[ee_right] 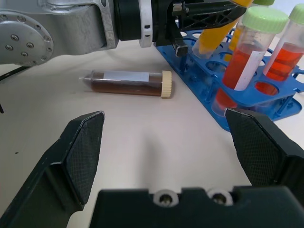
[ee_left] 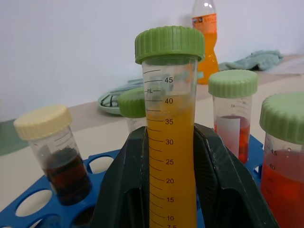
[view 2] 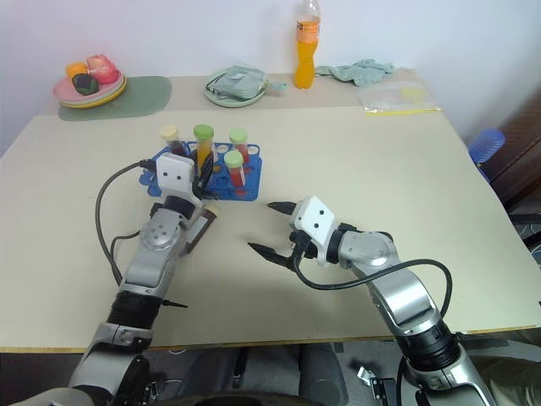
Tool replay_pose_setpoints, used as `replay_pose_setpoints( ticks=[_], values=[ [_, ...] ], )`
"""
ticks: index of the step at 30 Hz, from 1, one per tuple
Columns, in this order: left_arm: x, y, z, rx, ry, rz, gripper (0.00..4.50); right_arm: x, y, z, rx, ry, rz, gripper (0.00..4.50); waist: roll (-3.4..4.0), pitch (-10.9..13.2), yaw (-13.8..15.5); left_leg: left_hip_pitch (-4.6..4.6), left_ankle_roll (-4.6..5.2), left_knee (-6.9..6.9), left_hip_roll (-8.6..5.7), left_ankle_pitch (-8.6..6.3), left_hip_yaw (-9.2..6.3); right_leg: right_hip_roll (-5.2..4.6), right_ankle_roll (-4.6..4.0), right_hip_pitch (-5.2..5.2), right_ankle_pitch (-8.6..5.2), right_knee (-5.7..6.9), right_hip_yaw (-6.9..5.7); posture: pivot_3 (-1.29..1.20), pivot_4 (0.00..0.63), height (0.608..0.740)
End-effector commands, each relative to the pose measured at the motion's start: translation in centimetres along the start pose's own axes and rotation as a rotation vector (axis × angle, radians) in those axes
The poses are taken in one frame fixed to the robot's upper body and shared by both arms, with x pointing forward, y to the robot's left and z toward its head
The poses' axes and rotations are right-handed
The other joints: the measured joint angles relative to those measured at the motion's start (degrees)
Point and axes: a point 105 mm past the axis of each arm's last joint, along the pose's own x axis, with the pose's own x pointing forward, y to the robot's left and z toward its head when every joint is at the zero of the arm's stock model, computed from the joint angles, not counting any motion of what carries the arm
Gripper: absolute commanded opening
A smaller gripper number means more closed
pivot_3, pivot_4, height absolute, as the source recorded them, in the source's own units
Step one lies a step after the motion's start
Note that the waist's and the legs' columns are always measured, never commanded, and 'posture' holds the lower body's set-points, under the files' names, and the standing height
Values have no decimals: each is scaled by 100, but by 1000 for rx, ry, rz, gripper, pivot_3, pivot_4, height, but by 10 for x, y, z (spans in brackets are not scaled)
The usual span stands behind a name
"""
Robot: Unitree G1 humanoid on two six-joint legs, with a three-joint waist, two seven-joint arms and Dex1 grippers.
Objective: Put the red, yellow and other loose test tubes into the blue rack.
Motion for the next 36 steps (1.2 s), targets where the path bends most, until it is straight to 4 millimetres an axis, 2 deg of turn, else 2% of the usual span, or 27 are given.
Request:
replay_pose_setpoints(
  ticks=[1,10,11,16,17,22,25,28,29,31,34,36],
  values=[
    [1,3,1,-19,-29,25,690,-3,0,12,-37,-34,-11,4500,0,0,5,0,0,0,0,0,0,0,0,1,0,0,0,0,150,740],
    [-5,1,0,-67,-93,16,690,-2,-1,13,-38,-35,-13,4500,0,0,5,1,0,2,0,0,-1,0,0,2,0,0,-1,0,150,740],
    [-6,1,0,-77,-95,15,1719,-2,-1,13,-39,-35,-13,4500,0,0,5,1,0,2,0,0,-1,0,0,2,0,0,-1,0,150,740],
    [-11,12,9,-123,-131,62,4248,-1,-1,13,-41,-36,-14,4500,0,0,-12,1,0,2,0,0,-2,0,0,1,0,0,-1,0,150,740],
    [-13,16,16,-151,-146,74,4458,-1,-1,13,-40,-37,-14,4500,0,0,-13,1,0,1,0,0,-3,0,0,0,0,1,-1,0,150,740],
    [-25,36,51,-159,-172,88,4458,-2,0,13,-37,-39,-14,4500,0,0,-9,0,0,1,1,0,-10,0,0,0,0,3,-1,0,150,740],
    [-34,37,66,-188,-73,2,4458,-4,0,12,-35,-37,-14,4500,0,0,-16,1,0,1,1,0,-12,1,0,-1,0,6,0,0,150,740],
    [-48,34,62,-263,188,-102,4458,-7,-1,11,-37,-28,-12,4500,1,0,-18,2,1,2,2,0,-18,1,0,0,-1,11,1,0,150,740],
    [-52,35,64,-251,261,-131,4458,-9,-3,10,-47,-17,-11,4500,0,0,-22,4,1,2,2,-1,-22,1,1,1,-1,12,1,0,150,740],
    [-61,35,56,-220,464,-188,4458,-13,-6,12,-69,-8,7,4500,0,1,-12,4,2,4,2,-1,-24,2,2,1,-2,15,1,0,150,740],
    [-75,23,38,-162,792,-345,4458,-19,-13,20,-76,-10,33,4500,-2,3,-12,6,2,9,-1,-1,-22,5,3,6,-3,19,-5,0,150,740],
    [-81,12,35,-181,893,-456,4458,-23,-14,24,-99,-5,65,4500,-1,2,-31,9,2,10,-1,-1,-15,6,4,11,-4,20,-7,0,150,740]
  ],
)
